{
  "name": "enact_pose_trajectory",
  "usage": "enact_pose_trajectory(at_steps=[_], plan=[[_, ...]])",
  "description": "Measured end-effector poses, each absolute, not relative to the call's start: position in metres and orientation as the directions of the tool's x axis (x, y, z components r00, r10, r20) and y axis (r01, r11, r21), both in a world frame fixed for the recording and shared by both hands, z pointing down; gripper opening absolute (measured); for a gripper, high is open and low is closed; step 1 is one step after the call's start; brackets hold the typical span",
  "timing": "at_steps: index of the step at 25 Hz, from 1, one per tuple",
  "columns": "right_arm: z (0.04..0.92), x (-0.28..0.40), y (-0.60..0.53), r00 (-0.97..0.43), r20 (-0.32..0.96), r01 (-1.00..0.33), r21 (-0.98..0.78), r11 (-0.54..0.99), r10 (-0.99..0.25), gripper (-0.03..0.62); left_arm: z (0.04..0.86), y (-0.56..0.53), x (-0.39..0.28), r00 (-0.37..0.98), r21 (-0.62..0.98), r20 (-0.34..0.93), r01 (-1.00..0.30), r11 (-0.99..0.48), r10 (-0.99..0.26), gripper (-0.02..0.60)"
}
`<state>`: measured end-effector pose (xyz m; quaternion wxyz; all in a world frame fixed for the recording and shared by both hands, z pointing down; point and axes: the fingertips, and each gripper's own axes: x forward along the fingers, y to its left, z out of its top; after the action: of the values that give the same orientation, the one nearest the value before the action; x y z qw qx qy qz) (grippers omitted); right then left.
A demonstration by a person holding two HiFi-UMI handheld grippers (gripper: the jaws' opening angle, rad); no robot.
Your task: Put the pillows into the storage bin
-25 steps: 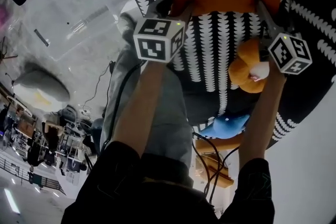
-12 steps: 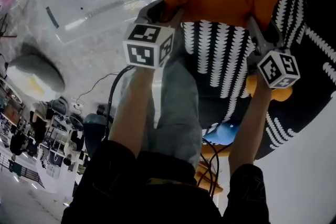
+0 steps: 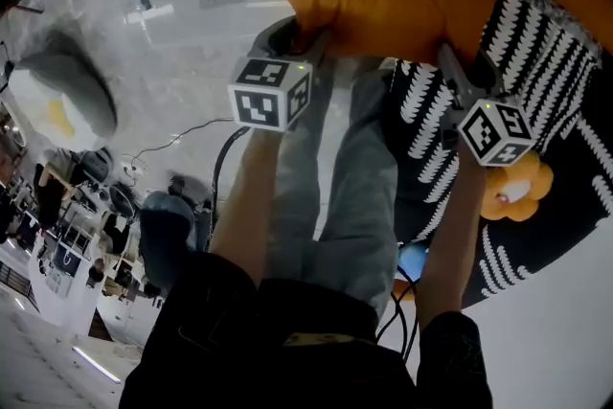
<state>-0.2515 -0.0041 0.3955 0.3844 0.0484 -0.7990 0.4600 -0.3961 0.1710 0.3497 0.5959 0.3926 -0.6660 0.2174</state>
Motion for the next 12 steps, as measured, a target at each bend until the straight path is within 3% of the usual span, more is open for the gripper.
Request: enact_pose_trajectory(at_steps=[12], plan=[[0.405,-0.376,0.154,-0.634,0.619,-0.366,-0.768,0.526,0.463,0.241,0.335,0.340,-0.504,-0.048,0.067,0.988,-0.709,0.702,-0.144,0.199]])
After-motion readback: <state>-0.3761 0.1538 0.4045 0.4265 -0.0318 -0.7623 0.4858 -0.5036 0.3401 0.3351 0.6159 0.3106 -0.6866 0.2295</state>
